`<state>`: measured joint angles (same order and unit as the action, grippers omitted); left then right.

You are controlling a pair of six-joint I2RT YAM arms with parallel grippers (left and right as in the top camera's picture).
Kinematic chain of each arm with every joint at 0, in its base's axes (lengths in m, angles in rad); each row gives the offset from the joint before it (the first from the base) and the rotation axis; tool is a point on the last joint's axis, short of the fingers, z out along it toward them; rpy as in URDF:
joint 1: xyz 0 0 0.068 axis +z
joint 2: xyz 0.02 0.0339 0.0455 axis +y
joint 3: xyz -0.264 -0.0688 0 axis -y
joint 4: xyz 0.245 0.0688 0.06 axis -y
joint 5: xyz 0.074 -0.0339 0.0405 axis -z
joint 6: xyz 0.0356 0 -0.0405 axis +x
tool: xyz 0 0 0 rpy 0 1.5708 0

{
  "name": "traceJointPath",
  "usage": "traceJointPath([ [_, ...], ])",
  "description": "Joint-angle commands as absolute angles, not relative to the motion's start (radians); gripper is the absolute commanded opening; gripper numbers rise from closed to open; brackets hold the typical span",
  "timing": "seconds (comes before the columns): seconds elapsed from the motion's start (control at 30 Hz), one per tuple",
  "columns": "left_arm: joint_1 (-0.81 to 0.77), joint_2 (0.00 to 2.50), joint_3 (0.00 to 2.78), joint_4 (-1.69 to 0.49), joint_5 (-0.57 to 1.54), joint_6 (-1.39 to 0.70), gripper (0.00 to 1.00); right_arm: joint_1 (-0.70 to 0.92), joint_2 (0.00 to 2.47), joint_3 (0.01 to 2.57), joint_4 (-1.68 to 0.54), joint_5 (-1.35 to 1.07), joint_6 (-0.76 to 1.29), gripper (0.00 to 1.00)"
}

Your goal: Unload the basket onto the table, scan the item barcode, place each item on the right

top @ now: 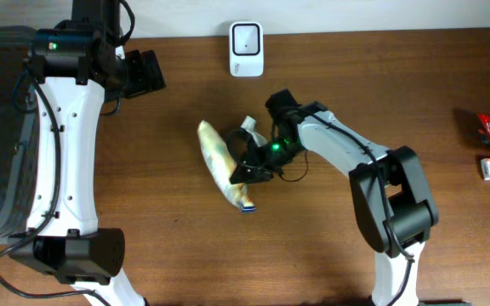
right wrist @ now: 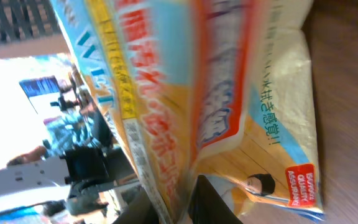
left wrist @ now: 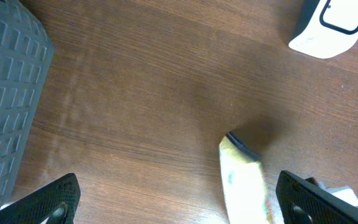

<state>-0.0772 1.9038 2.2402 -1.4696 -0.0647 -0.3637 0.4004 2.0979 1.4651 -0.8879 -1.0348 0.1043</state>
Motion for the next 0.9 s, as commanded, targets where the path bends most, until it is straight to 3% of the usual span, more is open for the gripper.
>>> traceJointPath([
  [0.0,-0.075,1.905,2.238,-1.468,-0.075,-0.374,0.99,0.287,2.088,1.457,-0.884,-0.956,0.195,0.45],
  [0.13,-0.075,1.905,2.238,-1.468,-0.075,-0.374,0.99,0.103,2.088,1.462,-0.893,-0.738,0.213,0.47],
  [0.23,-0.075,1.905,2.238,-1.468,-0.075,-0.374,0.99,0.065,2.076,1.509,-0.978,-0.724,0.063,0.5],
  [0.4,-0.075,1.905,2.238,-1.468,-0.075,-0.374,0.99,0.238,2.054,1.537,-1.087,-0.605,0.001,0.8],
  [0.53,-0.075,1.905,2.238,-1.468,-0.075,-0.374,0.99,0.339,2.056,1.535,-1.091,-0.411,0.196,0.99],
  [0.87,-0.075,1.905,2.238,-1.467,-0.075,-0.374,0.99,0.338,2.056,1.526,-1.066,-0.342,0.248,0.99],
])
